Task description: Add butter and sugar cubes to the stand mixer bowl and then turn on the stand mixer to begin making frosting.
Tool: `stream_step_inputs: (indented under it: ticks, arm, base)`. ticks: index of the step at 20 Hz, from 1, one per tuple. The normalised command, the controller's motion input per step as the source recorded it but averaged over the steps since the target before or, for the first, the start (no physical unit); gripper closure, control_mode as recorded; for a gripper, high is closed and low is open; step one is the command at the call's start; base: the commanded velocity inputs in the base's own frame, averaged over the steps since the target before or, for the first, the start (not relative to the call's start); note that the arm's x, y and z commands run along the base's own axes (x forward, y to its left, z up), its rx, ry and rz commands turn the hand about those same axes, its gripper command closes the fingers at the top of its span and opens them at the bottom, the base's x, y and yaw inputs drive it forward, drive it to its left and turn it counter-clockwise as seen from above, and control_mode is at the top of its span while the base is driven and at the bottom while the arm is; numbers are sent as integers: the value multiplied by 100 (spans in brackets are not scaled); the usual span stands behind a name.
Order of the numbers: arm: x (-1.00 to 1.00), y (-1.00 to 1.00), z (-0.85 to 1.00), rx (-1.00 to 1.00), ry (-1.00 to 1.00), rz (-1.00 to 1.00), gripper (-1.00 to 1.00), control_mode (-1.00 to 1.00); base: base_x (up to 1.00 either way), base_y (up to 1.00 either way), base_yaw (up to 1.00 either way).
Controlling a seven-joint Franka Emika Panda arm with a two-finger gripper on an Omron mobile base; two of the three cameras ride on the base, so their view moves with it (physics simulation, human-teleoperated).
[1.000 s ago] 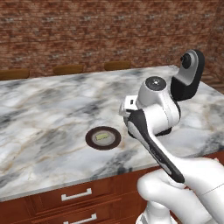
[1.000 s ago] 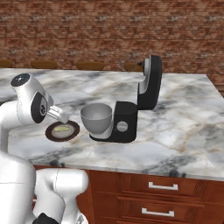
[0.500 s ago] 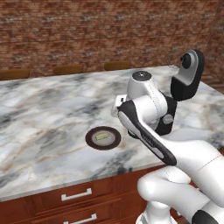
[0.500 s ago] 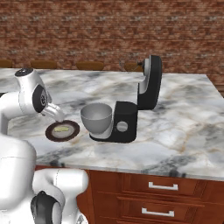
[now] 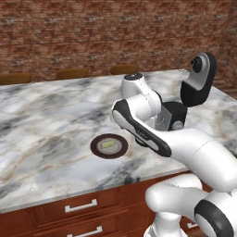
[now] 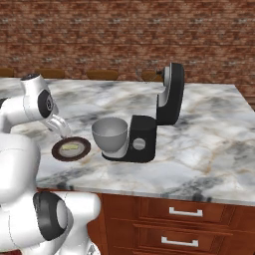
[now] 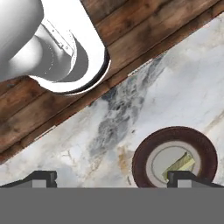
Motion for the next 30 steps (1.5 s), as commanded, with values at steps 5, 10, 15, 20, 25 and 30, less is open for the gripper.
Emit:
stream_step_inputs:
  ticks: [5,10,15,20,25,30]
  arm:
    - [26,0,-27,1,11,-13,-100,-100]
    - [23,0,-17,4,9,-12,-100,-100]
    - [18,0,-23,1,5,-12,-100,-100]
    - [11,2,-37,0,1,-12,-100,-100]
    - [11,3,-31,0,0,-10,-100,-100]
    - [12,12,-24,0,0,-4,-100,-100]
  base:
    - [0,0,0]
    - [0,0,0]
    - [0,0,0]
    - [0,0,0]
    - [0,0,0]
    - [0,0,0]
